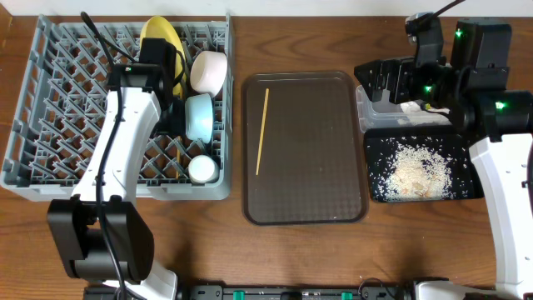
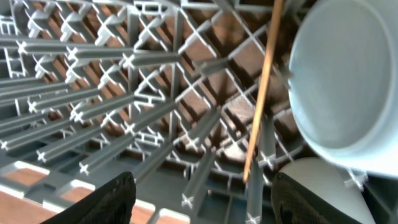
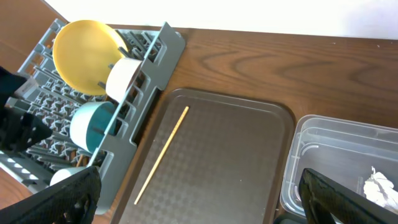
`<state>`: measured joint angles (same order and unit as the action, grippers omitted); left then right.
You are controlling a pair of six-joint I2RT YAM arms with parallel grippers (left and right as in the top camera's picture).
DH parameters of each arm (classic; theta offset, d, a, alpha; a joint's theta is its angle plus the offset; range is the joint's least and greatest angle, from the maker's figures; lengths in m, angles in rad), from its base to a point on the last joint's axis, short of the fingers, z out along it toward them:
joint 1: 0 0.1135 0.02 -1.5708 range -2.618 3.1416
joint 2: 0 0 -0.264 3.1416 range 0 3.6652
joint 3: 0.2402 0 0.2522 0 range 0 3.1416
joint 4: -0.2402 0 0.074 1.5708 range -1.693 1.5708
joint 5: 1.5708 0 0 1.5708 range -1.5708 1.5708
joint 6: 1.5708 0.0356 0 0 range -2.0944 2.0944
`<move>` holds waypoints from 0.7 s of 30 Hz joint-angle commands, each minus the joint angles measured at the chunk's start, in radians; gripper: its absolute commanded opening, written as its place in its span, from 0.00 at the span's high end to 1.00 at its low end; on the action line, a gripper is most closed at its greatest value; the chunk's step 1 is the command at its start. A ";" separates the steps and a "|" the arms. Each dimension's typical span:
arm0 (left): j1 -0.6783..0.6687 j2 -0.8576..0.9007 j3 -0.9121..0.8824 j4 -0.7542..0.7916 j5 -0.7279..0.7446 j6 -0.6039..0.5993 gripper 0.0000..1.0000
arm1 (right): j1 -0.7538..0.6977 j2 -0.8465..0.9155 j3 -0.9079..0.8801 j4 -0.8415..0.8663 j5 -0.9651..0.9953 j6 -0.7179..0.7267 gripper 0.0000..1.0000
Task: Sort waste into correct bins and load items into the dishwasher
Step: 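Release the chopstick and move the left gripper back to the tray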
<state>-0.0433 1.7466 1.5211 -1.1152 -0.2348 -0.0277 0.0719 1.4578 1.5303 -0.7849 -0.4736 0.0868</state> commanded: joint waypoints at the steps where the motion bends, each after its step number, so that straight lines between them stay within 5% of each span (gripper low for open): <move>1: -0.021 0.002 0.126 -0.057 0.082 0.000 0.30 | -0.005 0.001 0.010 0.002 -0.001 0.002 0.01; 6: -0.126 0.002 0.262 -0.079 0.359 -0.063 0.34 | -0.005 0.001 0.010 0.002 -0.001 0.002 0.01; 13: -0.335 0.089 0.261 0.010 0.327 -0.261 0.35 | -0.005 0.001 0.010 0.002 -0.001 0.002 0.01; 21: -0.423 0.302 0.261 0.064 0.298 -0.309 0.38 | -0.005 0.001 0.010 0.002 -0.001 0.002 0.01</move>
<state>-0.4568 1.9896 1.7756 -1.0557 0.0753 -0.2890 0.0719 1.4578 1.5303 -0.7849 -0.4736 0.0868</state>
